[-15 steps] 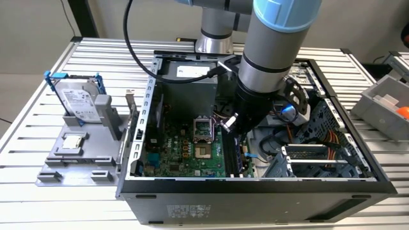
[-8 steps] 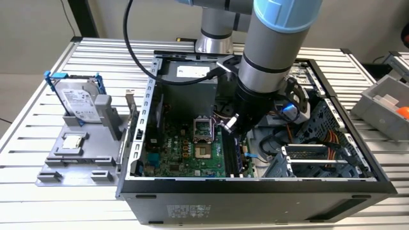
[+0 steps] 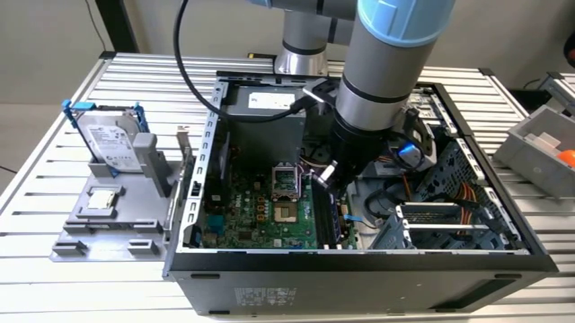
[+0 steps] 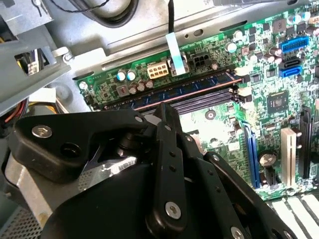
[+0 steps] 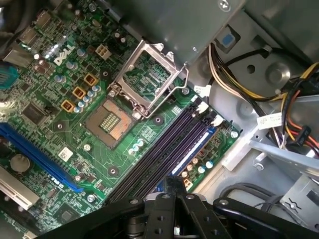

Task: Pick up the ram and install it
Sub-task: 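Press down the ram until it locks into place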

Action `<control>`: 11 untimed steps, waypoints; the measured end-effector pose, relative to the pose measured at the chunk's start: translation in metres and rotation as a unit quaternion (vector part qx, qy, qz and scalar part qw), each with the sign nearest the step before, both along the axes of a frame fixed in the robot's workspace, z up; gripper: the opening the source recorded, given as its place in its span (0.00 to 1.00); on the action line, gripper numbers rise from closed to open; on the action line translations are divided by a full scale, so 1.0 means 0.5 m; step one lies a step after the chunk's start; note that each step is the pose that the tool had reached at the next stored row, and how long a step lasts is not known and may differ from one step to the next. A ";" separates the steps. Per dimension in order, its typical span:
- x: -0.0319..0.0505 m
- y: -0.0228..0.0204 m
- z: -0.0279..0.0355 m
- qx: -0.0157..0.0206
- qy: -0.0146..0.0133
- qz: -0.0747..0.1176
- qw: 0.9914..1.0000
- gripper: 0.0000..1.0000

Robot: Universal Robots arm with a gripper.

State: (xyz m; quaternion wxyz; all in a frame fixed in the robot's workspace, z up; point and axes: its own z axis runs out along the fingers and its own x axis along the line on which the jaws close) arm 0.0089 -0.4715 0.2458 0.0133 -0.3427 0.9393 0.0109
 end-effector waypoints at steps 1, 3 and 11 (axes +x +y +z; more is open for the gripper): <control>0.000 0.0000 0.000 0.000 0.000 0.004 1.000 0.00; 0.000 -0.0001 0.000 0.000 0.000 0.012 1.000 0.00; 0.002 0.0000 0.000 0.001 0.000 0.042 0.999 0.00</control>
